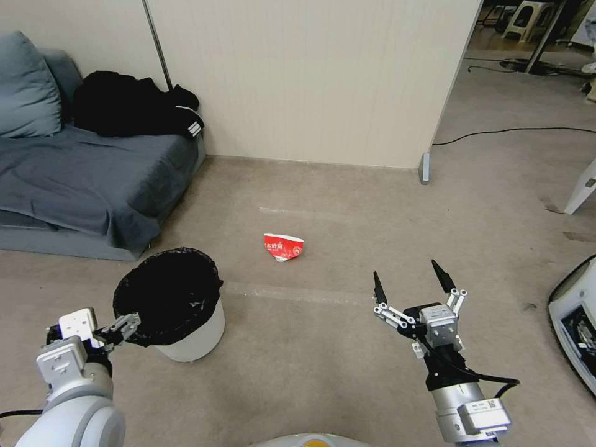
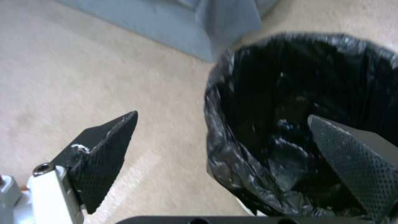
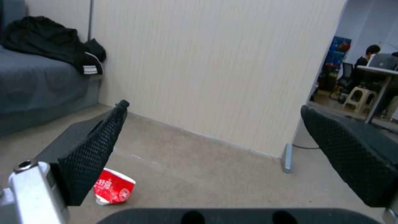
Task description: Pick up the trash bin, then pick up the garbage from the floor and place it into the trash bin.
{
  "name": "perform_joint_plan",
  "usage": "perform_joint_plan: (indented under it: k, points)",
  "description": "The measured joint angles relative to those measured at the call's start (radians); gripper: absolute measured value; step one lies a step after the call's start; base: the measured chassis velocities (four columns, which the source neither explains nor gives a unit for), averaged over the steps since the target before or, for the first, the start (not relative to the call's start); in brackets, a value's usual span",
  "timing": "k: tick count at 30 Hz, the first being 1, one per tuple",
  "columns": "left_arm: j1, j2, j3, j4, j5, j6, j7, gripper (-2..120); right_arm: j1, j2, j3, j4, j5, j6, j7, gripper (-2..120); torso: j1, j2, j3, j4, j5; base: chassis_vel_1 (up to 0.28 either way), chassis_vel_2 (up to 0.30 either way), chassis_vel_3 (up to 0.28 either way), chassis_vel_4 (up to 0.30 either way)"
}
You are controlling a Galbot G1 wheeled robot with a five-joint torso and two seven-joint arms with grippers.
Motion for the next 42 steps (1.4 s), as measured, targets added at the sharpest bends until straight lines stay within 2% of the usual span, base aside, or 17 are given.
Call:
perform_joint_plan:
  k: [3, 10, 23, 27, 36, 42]
  points:
    - [-0.033, 0.008, -0.004, 0.036, -0.039, 0.038, 0.015, 100, 0.0, 0.0, 0.002, -0.001, -0.005, 0.007, -0.003, 100, 0.0, 0.0, 0.0, 0.0, 0.0001, 0.0, 0.0, 0.0, 0.0]
    - [-0.08, 0.016, -0.015, 0.092, -0.057, 0.043, 0.013, 100, -0.001, 0.0, 0.004, -0.005, -0.01, 0.011, -0.006, 100, 0.0, 0.0, 0.0, -0.0001, 0.0, 0.0, 0.0, 0.0, 0.0]
    - [-0.148, 0.024, -0.03, 0.19, -0.087, 0.041, -0.04, 99, -0.001, 0.0, 0.005, -0.016, -0.021, 0.023, -0.021, 100, 0.0, 0.0, 0.0, 0.0001, 0.0001, 0.0, 0.0, 0.0, 0.0]
    - [-0.184, 0.027, -0.032, 0.237, -0.127, 0.04, -0.084, 99, 0.001, 0.0, 0.005, -0.022, -0.024, 0.029, -0.027, 100, 0.0, 0.0, 0.0, -0.0001, 0.0, 0.0, 0.0, 0.0, 0.0]
    - [-0.235, 0.037, -0.037, 0.33, -0.154, 0.039, -0.096, 98, 0.001, 0.0, 0.003, -0.027, -0.029, 0.033, -0.032, 100, 0.0, 0.0, 0.0, 0.0, 0.0, 0.0, 0.0, 0.0, 0.0]
    - [-0.257, 0.041, -0.022, 0.363, -0.187, 0.039, -0.097, 95, 0.001, 0.0, 0.002, -0.031, -0.034, 0.033, -0.036, 100, 0.0, 0.0, 0.0, 0.0, 0.0001, 0.0, 0.0, 0.0, 0.0]
